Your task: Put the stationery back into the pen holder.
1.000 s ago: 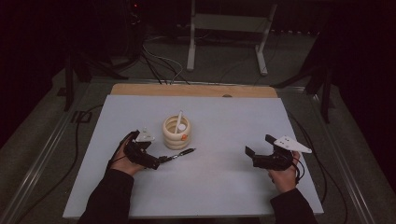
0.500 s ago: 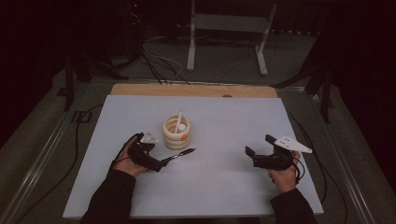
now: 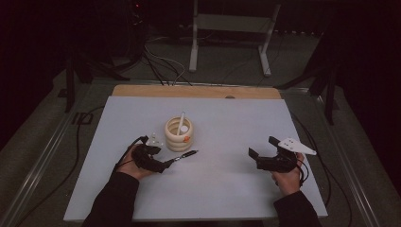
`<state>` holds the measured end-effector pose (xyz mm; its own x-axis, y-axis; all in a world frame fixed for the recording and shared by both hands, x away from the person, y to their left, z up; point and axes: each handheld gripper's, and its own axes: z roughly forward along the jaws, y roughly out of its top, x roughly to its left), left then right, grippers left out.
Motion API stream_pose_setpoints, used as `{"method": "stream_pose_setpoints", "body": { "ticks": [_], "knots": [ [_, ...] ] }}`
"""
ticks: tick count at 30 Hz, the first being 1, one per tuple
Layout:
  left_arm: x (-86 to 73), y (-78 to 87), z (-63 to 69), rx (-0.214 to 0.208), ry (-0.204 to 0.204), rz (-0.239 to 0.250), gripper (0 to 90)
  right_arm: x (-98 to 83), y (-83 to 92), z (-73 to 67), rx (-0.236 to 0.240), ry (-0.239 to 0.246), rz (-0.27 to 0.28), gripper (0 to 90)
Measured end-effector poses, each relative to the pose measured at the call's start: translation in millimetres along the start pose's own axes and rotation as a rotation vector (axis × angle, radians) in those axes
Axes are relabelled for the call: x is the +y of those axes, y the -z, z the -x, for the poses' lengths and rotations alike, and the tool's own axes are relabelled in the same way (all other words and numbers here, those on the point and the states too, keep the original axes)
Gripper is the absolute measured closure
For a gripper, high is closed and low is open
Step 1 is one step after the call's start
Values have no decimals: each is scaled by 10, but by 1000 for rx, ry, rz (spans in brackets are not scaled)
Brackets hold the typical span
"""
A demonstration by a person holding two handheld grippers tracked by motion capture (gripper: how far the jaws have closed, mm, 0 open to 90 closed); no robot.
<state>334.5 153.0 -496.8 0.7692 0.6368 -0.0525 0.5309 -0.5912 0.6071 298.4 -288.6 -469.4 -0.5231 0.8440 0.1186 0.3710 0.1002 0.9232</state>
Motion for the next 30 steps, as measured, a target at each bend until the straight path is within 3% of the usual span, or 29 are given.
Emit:
{"method": "stream_pose_setpoints", "body": {
  "ticks": [3, 10, 14, 17, 25, 30],
  "knots": [
    [-5, -22, 2, -12, -12, -12, 411, 0, -1, -1, 1, 0, 0, 0],
    [0, -114, 36, -31, -52, -54, 561, -2, -3, 8, 1, -2, -2, 0],
    [12, -137, 44, -31, -62, -49, 595, -3, -1, 9, 2, -3, -2, 0],
    [17, -145, 50, -37, -75, -51, 690, -5, -5, 14, 2, -4, -3, 1],
    [32, -153, 139, -15, -155, -65, 799, -7, -12, 4, 6, 0, -8, 1],
    [29, -150, 151, -11, -178, -56, 808, -7, -13, 0, 9, 1, -8, 1]
  ]
}}
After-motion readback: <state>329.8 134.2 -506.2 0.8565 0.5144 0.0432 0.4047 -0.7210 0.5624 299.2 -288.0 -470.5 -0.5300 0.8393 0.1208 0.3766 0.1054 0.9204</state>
